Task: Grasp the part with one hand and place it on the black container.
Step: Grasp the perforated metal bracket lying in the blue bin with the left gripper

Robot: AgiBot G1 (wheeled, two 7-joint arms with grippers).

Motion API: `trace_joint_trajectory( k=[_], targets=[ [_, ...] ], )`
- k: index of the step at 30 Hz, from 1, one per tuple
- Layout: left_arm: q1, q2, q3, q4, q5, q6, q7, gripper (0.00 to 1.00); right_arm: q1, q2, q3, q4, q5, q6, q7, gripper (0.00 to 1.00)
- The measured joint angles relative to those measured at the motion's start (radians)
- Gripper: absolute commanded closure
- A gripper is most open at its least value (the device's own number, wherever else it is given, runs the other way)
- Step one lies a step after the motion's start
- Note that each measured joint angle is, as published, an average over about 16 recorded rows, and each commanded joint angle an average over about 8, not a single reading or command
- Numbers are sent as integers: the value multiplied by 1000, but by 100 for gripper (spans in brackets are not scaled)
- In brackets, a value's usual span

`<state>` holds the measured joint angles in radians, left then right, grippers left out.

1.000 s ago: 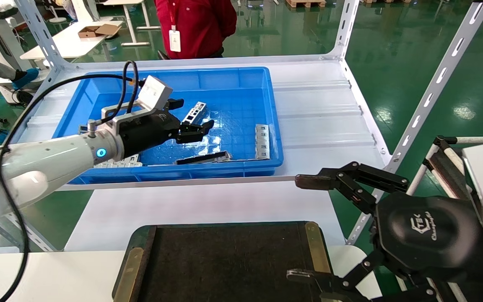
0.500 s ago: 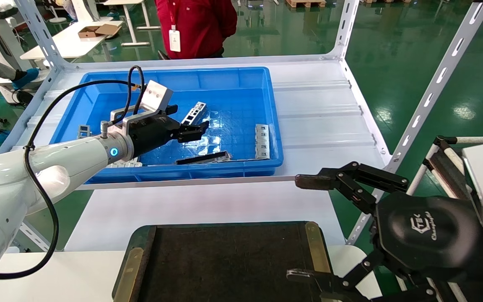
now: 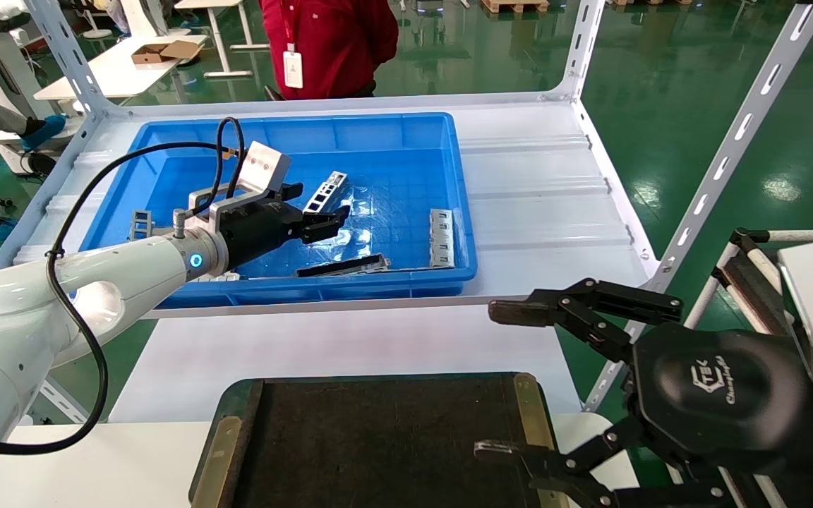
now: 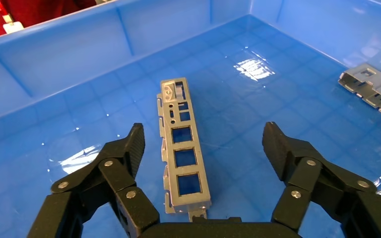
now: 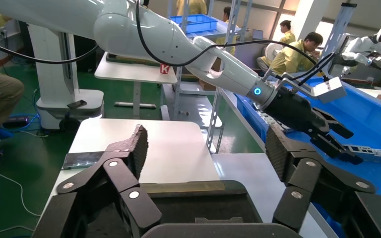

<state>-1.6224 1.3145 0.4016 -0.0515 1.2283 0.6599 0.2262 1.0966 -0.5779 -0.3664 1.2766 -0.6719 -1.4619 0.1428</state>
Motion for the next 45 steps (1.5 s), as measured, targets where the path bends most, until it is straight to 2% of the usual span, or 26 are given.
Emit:
trace_joint_trajectory(
  k=[29, 36, 45],
  targets=[
    [-1, -8, -10, 40, -14, -5, 35, 100, 0, 0, 0, 0, 0, 0, 0, 100],
    [-13, -28, -15, 29, -21, 59, 37, 100, 0, 0, 0, 0, 0, 0, 0, 100],
    [-50, -88, -25, 1, -38, 237, 32, 100, 0, 0, -1, 0, 0, 0, 0, 100]
  ],
)
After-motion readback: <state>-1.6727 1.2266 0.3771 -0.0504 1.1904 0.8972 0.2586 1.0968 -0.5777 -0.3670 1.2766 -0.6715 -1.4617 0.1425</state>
